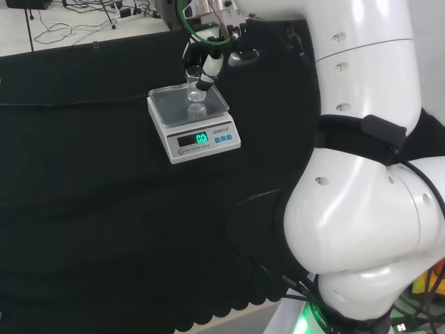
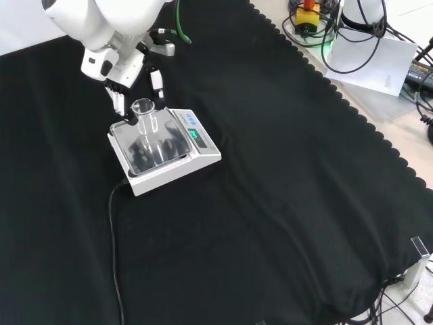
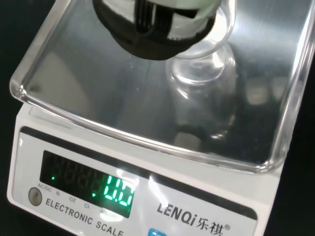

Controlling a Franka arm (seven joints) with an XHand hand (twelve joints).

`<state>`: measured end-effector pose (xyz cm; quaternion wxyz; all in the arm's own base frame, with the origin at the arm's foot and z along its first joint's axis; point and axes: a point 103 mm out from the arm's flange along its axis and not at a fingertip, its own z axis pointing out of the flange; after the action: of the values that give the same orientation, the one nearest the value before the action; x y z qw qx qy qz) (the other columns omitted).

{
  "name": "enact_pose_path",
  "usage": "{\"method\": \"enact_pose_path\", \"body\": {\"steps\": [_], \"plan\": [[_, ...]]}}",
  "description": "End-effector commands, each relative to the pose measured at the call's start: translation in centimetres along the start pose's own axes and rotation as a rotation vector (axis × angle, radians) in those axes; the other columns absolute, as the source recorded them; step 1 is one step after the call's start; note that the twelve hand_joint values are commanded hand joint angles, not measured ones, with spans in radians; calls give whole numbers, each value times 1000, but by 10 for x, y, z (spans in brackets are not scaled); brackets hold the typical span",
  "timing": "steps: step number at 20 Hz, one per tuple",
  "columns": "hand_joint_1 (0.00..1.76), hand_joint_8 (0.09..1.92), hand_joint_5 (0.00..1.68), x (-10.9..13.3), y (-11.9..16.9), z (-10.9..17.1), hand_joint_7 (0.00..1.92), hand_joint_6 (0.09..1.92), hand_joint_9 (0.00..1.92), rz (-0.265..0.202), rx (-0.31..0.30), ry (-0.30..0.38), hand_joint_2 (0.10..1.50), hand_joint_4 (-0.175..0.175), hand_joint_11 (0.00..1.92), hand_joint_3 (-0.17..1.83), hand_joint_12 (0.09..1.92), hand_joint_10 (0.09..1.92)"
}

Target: Put the beaker on the electronic balance.

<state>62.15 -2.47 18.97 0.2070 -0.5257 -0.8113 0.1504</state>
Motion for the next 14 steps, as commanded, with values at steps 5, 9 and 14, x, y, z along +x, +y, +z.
{"method": "enact_pose_path", "body": {"steps": [5,9,14], "plan": [[1249,1124,905,-11,-7,12,933,1116,1137,-6,1,17,1146,-175,1140,-2,863,901],[1249,1124,905,-7,-2,13,933,1116,1136,10,20,14,1146,-175,1139,-1,865,902],[1249,1124,905,-6,0,14,933,1117,1136,11,23,18,1146,-175,1137,-1,868,904]]}}
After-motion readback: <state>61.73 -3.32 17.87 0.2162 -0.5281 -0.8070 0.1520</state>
